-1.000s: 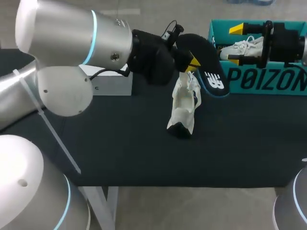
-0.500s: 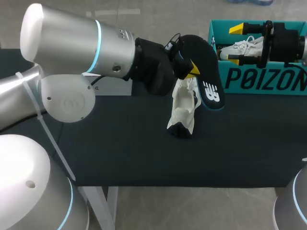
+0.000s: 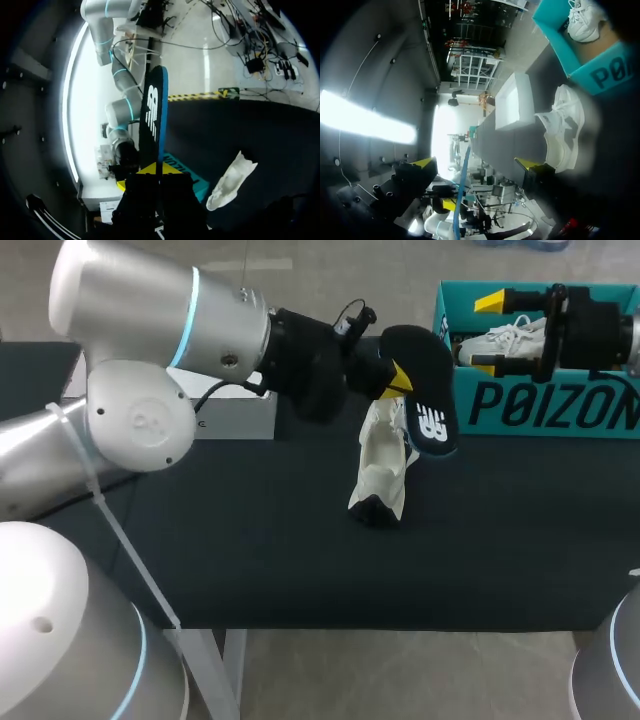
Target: Take the shoe out of the shoebox, open the shoe tongue, remove and reinsert the insole, then place the shoe into the shoebox
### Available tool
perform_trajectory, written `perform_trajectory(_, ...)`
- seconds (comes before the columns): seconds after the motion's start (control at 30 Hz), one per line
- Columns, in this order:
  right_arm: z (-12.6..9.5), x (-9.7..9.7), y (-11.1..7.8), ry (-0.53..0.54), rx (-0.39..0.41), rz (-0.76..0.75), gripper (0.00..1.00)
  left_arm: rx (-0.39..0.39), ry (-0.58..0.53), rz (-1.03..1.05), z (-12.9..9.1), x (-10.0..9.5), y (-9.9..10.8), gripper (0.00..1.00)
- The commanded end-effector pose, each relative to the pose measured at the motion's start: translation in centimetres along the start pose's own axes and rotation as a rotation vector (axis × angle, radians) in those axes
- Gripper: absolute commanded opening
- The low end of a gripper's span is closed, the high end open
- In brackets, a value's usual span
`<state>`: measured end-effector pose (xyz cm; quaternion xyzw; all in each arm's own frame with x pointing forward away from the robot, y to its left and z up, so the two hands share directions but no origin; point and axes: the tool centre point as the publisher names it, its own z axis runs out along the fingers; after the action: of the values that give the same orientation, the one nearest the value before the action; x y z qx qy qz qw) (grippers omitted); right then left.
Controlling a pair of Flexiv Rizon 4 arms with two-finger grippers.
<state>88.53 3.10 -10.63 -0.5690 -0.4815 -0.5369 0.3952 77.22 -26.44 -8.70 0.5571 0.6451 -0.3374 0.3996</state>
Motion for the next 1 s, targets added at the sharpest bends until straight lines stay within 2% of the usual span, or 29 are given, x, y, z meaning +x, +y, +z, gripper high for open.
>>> perform_trajectory(0.03,0.1,0.3,-0.5,-0.007,0.094,-0.032,1.0,0.058,0.001,0.063,1.1,-0.3,2.3,0.0)
perform_trajectory(0.13,0.5,0.7,-1.1,-0.001,0.145,-0.051,1.0,0.073,0.012,0.093,1.8,-0.2,2.8,0.0)
perform_trajectory(0.5,1.7,1.0,-2.0,-0.022,0.193,-0.053,1.0,0.098,0.012,0.103,4.5,0.0,3.9,0.0)
perform_trajectory(0.53,1.8,0.9,-2.0,-0.025,0.194,-0.05,0.85,0.099,0.011,0.104,4.6,0.0,4.0,0.0)
perform_trajectory(0.6,1.9,0.8,-2.1,-0.025,0.194,-0.046,0.49,0.098,0.009,0.104,5.0,-0.1,4.3,0.0)
perform_trajectory(0.63,1.9,0.7,-2.2,-0.026,0.197,-0.044,0.38,0.093,0.009,0.101,5.1,-0.1,4.6,0.0)
perform_trajectory(0.67,2.0,0.6,-2.2,-0.026,0.195,-0.04,0.36,0.088,0.007,0.101,5.3,-0.1,4.8,0.0)
perform_trajectory(0.7,2.0,0.5,-2.2,-0.025,0.193,-0.037,0.29,0.085,0.009,0.099,5.4,0.0,5.0,0.0)
perform_trajectory(0.73,2.0,0.4,-2.3,-0.024,0.192,-0.033,0.17,0.078,0.01,0.092,5.6,0.0,5.3,0.0)
perform_trajectory(0.83,2.0,0.2,-2.4,-0.022,0.189,-0.028,0.0,0.079,0.021,0.093,5.8,0.2,5.4,0.0)
perform_trajectory(1.0,2.0,-0.2,-2.5,-0.02,0.19,-0.021,0.0,0.068,0.025,0.088,6.2,0.3,5.7,0.0)
